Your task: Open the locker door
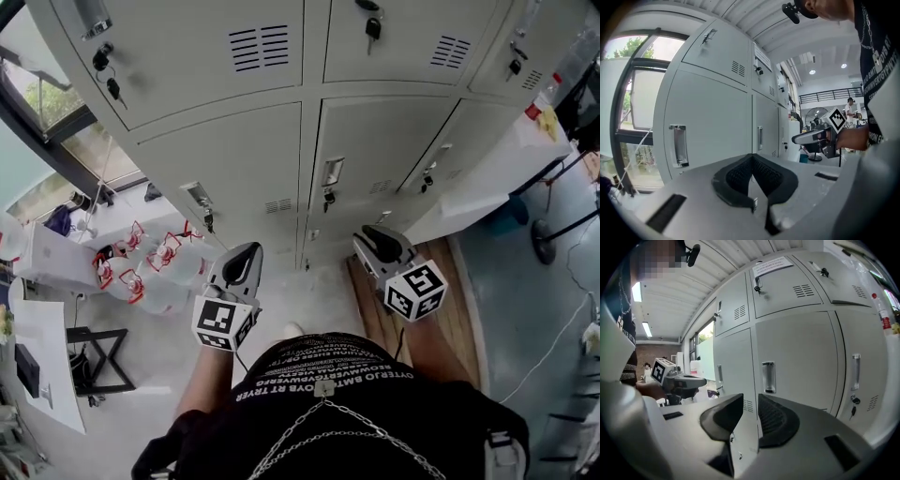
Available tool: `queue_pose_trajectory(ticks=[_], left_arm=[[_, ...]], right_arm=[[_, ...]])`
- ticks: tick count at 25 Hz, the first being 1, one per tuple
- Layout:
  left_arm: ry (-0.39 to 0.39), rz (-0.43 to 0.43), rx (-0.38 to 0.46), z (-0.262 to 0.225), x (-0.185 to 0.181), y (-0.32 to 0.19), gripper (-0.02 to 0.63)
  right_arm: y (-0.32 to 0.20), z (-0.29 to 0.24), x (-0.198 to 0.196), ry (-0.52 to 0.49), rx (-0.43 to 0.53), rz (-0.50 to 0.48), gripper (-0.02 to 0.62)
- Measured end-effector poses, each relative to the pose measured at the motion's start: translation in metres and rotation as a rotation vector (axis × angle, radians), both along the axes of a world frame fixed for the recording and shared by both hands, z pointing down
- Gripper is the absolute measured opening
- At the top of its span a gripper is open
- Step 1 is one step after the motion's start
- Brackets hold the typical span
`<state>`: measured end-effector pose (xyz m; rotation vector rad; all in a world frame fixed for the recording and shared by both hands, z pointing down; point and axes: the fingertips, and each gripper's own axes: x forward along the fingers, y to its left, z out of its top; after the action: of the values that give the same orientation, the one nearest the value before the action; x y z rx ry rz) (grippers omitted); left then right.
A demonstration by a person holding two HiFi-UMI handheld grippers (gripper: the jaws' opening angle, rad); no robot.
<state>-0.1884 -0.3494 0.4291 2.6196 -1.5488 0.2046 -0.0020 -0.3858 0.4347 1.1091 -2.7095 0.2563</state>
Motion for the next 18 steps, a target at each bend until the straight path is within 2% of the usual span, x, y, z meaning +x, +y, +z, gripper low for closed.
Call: queue_pose_trajectory(ticks=[5,11,18], left_arm=[[0.006,0.044,-0.02,0.009,-0.015,-0.014,0.005],[0.015,0.103,-0.047,0.021,-0.007,-0.02,0.005],[0.005,0.076,-0.081,0.032,-0.017,-0.027,0.005]], right_arm=[[-0.036,-0.009,-0.026,-0.005,0.026,0.025,0.097],[-0.073,-0.003,-0.041,0.011,0.004,0.03,0.098],[-0.094,0.0,-0.055,-0.006,0.003,0.003,0.12]])
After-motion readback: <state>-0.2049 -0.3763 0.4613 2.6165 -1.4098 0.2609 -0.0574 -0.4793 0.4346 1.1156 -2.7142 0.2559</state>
